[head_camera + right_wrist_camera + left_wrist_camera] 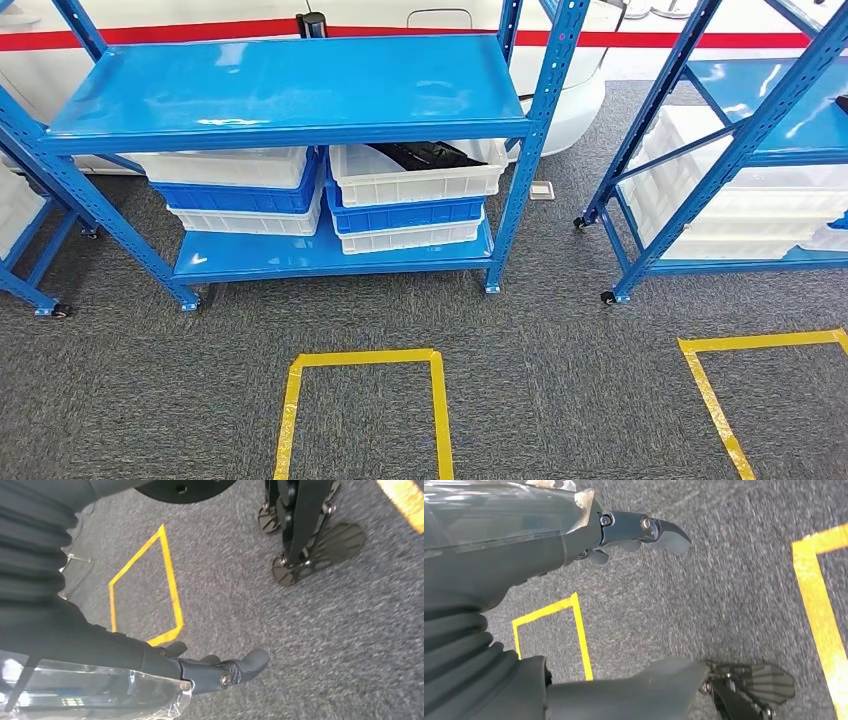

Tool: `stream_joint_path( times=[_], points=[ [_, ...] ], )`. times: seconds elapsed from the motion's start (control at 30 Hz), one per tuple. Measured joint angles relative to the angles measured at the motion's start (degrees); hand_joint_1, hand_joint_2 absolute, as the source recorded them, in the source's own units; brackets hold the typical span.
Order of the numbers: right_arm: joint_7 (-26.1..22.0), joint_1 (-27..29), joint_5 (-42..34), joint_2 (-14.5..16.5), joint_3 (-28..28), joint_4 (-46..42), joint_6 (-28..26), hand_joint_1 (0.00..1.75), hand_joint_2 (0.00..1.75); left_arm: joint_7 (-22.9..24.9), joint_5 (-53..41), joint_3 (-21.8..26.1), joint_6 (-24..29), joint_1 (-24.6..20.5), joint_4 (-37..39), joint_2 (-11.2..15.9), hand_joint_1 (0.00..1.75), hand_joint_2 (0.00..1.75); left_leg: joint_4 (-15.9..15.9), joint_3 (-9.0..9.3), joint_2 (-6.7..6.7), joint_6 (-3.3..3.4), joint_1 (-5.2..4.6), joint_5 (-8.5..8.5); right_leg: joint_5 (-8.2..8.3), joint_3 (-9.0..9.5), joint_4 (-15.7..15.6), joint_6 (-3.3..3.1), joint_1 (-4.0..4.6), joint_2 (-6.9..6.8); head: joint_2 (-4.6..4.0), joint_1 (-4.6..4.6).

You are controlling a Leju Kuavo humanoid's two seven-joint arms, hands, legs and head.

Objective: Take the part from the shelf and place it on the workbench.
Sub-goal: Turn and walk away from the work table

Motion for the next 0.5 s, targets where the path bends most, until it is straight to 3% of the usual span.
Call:
stream_joint_path(
  times=[0.5],
  points=[
    [-5.3, 3.5, -11.4, -1.8, 5.6, -3.9, 5.8, 0.00, 0.00, 1.1, 21.4, -19.4, -5.2, 4.3, -3.6, 4.0, 0.00, 0.00, 0.0, -0.03, 0.00, 0.00, 0.00, -0.01, -0.01, -0.05, 0.0, 0.00, 0.00, 0.00, 0.00, 0.00]
  ],
)
